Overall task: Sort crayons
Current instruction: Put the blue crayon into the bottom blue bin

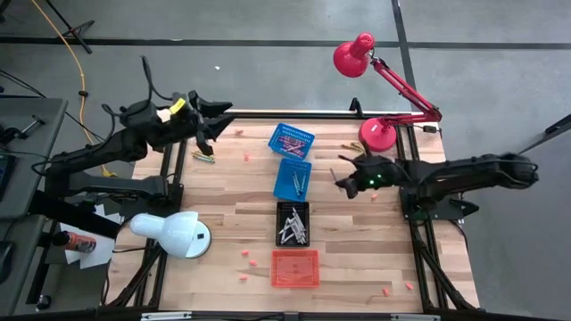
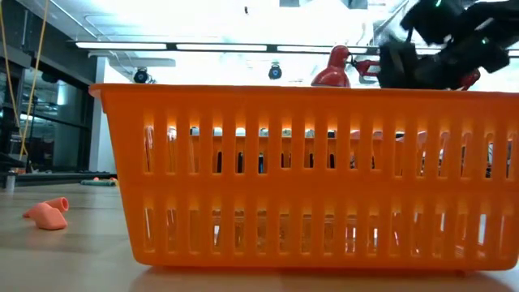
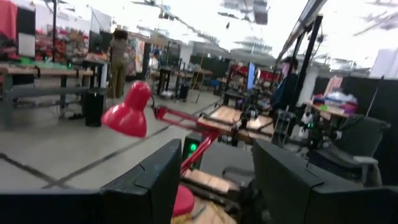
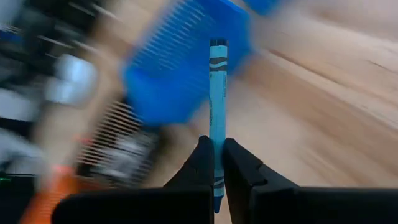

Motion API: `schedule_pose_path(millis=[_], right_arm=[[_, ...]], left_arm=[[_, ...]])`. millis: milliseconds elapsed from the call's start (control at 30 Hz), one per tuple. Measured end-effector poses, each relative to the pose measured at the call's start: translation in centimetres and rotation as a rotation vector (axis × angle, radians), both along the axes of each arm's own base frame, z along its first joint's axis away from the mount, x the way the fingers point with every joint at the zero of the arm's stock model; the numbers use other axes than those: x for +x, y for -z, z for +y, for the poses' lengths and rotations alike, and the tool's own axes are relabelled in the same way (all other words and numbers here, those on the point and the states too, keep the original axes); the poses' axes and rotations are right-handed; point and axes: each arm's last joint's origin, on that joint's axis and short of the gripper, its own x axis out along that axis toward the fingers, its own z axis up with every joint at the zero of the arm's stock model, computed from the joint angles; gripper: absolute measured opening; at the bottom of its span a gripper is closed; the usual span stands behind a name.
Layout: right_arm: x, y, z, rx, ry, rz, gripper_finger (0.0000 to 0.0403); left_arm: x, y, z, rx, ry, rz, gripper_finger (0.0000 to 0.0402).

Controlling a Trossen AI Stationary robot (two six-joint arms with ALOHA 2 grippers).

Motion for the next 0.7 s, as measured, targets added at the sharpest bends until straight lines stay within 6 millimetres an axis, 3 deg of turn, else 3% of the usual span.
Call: schedule_pose_path(millis=[133, 467, 700], right_arm=[[1.7, -1.7, 0.4, -0.098, -0.039, -0.186, 0.0001], [6.7, -7.8, -0.3, -0.412, -0.157, -0.349, 0.0001], [8.3, -9.9, -0.6, -0.497, -0.198, -0.381, 0.0001]], left_arm=[[0.9, 1.8, 0.2, -0.015, 0.017, 0.033, 0.0186], [2.5, 10.1, -0.3, -0.234, 0.088, -0.025, 0.0186], [3.1, 11.7, -0.9, -0.249, 0.115, 0.037, 0.0186]])
